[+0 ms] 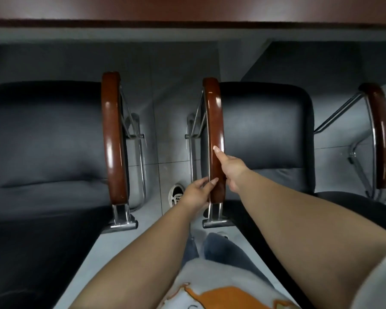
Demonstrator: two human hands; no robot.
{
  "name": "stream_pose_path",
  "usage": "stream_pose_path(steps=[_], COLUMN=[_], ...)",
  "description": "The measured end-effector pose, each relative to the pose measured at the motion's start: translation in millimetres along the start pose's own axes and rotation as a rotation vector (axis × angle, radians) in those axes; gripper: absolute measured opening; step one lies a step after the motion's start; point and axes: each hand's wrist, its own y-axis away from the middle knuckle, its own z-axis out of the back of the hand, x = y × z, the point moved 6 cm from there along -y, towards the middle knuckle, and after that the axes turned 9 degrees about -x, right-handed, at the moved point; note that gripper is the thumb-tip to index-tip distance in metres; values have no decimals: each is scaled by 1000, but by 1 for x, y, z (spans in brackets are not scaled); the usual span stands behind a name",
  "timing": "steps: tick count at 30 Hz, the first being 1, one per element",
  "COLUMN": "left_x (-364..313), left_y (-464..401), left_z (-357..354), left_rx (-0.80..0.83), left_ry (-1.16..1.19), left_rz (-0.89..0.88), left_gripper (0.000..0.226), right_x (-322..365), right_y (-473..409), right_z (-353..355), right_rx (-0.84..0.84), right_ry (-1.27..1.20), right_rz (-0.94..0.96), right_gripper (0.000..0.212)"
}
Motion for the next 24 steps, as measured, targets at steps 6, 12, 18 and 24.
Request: stream_pose_path(steps=[6, 12, 18, 24], left_x=[-16, -44, -27, 60], left_y=[30, 87, 213, 285], left_z=[17, 28, 38, 20], left_rx=[-167, -344, -437, -520], left_ry=[-35, 417, 705, 717], left_rz=[-133, -316, -646, -695], left_gripper=[23, 28, 15, 15], right_x=[-4, 45, 10, -90], right_y=[29, 109, 214, 250], right_z=[4, 10, 23, 65], right_rx=[-18, -42, 131, 232], right_ry=[-51, -199, -204, -210], right_rz=[81, 361, 707, 716], right_gripper=[34, 32, 28, 13])
